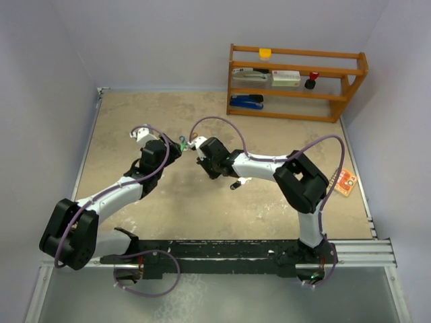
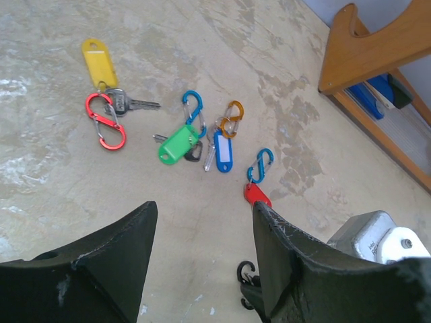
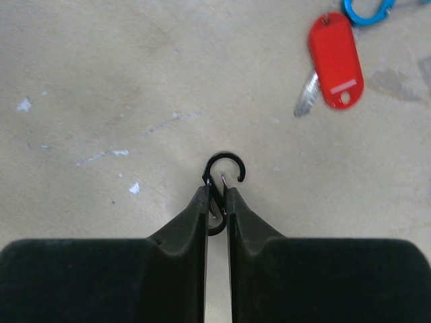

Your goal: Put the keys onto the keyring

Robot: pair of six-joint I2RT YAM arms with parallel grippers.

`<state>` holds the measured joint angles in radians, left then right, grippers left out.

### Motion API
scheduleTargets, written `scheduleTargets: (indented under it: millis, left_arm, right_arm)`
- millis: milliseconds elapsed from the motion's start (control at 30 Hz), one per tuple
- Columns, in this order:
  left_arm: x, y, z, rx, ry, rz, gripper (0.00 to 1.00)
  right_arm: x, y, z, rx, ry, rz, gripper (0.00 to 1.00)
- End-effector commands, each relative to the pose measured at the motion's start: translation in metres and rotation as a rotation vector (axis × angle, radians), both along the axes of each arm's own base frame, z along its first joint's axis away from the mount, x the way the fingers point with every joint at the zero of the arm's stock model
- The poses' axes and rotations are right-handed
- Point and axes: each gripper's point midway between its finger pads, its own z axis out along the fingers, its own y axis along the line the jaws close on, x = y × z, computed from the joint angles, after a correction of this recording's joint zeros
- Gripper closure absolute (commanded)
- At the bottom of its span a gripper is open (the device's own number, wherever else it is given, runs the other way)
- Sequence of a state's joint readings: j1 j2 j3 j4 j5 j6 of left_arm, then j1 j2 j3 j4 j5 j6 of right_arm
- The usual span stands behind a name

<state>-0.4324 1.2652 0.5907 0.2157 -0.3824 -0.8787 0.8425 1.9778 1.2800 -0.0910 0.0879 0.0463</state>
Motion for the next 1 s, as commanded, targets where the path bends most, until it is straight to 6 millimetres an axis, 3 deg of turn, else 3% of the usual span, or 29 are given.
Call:
scheduleTargets:
  millis: [0,167,367,533,667,833,967]
  left_arm:
    - [0.007,-0.019,0.016,-0.047,-0.057,-0.093,0.43]
    - [0.01,-0.032,0.015,-0.066,-0.054,-0.146,0.43]
    - [0.008,-0.06,0.017,-0.048,-0.059,-0.22,0.43]
    - [0.0,-0.107,0.015,-0.004,-0.051,-0.332,0.43]
    - [-0.007,-0.141,0.006,-0.004,-0.036,-0.433,0.43]
    - [-0.017,-0.175,-0.003,0.044,-0.039,-0.553,0.43]
    - [-0.029,-0.207,-0.012,0.117,-0.035,-0.664,0.43]
  right_arm:
    - [0.011,-0.016,0.033,0.044,-0.104,-0.132,1.0]
    - [0.019,-0.041,0.054,0.0,-0.176,-0.246,1.0]
    - [0.017,-0.081,0.052,-0.073,-0.182,-0.392,1.0]
    - [0.026,-0.123,0.056,-0.039,-0.148,-0.564,1.0]
    - [0.036,-0.154,0.072,0.062,-0.151,-0.684,1.0]
    - [0.044,-0.175,0.108,0.182,-0.204,-0.742,1.0]
    - [0.048,-0.184,0.125,0.199,-0.234,-0.756,1.0]
